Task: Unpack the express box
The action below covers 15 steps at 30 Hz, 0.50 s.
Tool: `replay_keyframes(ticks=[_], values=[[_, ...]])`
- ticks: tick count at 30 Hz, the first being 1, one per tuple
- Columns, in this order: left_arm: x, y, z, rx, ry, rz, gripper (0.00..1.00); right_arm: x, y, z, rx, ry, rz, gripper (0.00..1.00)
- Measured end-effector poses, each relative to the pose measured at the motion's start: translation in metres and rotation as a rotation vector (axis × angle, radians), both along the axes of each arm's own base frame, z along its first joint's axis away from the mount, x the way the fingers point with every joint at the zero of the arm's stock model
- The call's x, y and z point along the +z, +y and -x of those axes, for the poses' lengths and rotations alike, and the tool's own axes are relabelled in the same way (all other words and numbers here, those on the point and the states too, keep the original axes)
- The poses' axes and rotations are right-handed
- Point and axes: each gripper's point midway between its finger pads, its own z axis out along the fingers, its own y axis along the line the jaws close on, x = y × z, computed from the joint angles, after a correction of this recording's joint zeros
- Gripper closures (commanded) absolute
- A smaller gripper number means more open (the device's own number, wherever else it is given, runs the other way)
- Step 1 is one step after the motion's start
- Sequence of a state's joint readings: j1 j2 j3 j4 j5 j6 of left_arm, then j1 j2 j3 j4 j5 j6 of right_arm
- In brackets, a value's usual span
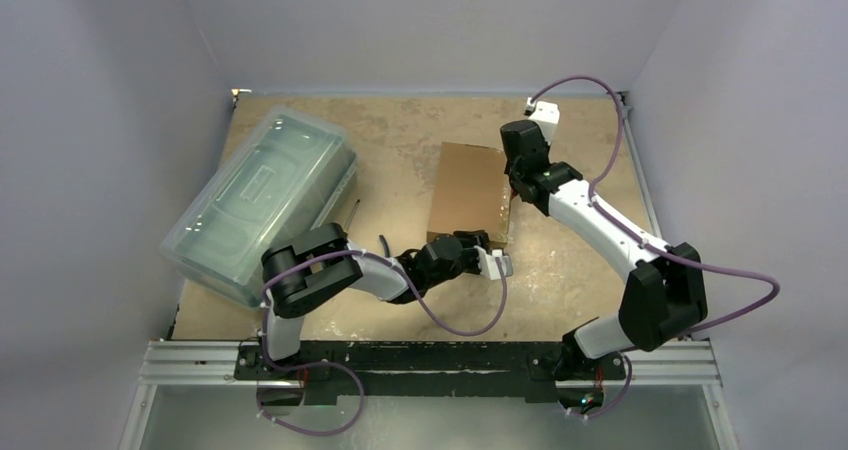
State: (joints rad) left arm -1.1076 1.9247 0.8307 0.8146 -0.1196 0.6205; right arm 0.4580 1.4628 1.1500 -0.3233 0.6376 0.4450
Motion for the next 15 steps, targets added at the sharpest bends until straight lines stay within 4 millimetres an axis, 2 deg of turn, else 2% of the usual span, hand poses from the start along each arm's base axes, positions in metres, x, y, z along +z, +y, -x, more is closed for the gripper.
replay_keyframes(ticks=[15], values=[[0.0002, -0.0006, -0.0018, 0.015, 0.009, 0.01, 0.6, 0.001, -0.0015, 0.0028, 0.0, 0.005, 0.003, 1.0]])
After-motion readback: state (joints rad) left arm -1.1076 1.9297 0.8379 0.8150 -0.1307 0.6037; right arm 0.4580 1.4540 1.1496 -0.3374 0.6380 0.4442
